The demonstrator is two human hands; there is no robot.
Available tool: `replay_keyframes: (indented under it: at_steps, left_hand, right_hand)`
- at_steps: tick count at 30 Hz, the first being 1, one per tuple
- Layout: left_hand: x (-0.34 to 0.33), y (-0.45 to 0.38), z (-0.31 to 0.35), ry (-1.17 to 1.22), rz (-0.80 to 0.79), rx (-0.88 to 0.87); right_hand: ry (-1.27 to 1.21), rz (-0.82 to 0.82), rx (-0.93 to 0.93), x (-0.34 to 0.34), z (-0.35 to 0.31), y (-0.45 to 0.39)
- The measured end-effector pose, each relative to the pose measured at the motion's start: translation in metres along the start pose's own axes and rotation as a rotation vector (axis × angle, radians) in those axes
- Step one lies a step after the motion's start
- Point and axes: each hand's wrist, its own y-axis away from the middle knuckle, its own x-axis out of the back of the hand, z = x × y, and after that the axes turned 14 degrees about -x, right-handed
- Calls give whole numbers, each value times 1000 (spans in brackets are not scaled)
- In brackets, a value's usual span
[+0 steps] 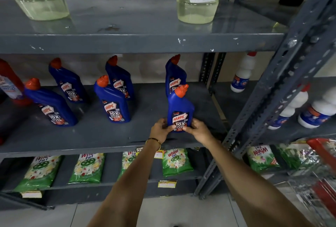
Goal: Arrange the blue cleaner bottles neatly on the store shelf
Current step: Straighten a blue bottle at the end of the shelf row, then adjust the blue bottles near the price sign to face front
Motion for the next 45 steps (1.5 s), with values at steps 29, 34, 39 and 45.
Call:
replay_keyframes:
  at_steps: [29,34,39,45]
  left_hand:
    - [1,20,4,-153,-89,-18]
    - [14,27,-1,-142,-48,26]
    - [47,30,-12,-120,-6,43]
    - [119,35,-33,-137,-20,39]
  right_hand:
    - [7,20,12,2,7,25]
    - [-147,111,-38,-6,12,28]
    - [-98,486,-91,-34,12,41]
    - [-256,793,-166,-100,-9,60]
